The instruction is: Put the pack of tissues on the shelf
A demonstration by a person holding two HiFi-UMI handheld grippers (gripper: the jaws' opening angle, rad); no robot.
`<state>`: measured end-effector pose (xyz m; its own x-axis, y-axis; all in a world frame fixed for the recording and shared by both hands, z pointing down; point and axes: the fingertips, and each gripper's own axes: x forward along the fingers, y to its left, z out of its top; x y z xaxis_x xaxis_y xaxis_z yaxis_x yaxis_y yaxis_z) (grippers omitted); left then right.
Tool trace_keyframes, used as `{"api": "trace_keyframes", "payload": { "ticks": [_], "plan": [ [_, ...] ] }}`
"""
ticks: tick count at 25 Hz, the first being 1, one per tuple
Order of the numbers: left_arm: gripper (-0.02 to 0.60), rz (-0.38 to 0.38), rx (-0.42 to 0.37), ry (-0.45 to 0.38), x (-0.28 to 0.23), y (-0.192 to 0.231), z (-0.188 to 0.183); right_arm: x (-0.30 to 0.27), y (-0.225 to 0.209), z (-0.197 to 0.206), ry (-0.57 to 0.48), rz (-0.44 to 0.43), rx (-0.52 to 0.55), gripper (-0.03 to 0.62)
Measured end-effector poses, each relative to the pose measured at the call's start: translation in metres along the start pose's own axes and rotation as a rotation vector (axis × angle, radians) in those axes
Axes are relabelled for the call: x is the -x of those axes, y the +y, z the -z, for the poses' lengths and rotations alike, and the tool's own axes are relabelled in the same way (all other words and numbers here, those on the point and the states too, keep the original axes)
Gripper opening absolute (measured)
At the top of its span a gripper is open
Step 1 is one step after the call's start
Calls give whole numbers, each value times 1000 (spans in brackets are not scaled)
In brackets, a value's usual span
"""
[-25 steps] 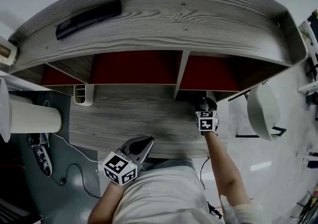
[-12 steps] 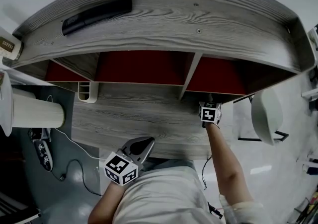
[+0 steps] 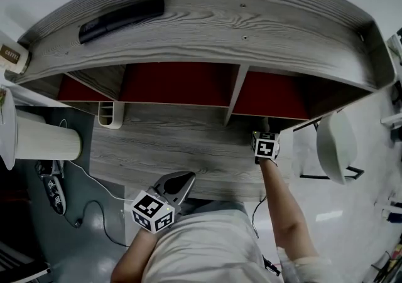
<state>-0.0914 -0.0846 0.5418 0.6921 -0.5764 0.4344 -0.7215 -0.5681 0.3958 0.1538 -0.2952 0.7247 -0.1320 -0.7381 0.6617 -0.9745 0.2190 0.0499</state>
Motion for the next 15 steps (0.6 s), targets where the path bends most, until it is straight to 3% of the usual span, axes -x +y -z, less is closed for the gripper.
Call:
{"api": "trace_keyframes", "payload": {
  "ticks": [5, 9, 15],
  "plan": [
    [14, 14, 0, -15, -8, -10, -8, 33, -2, -1, -87, -29, -75, 291],
    [14, 35, -13, -27, -18, -22, -15, 73, -2, -6, -152, -59, -112, 245],
    [14, 72, -24, -49, -31, -41, -28, 147, -6, -18, -258, -67, -147, 70]
  ]
}}
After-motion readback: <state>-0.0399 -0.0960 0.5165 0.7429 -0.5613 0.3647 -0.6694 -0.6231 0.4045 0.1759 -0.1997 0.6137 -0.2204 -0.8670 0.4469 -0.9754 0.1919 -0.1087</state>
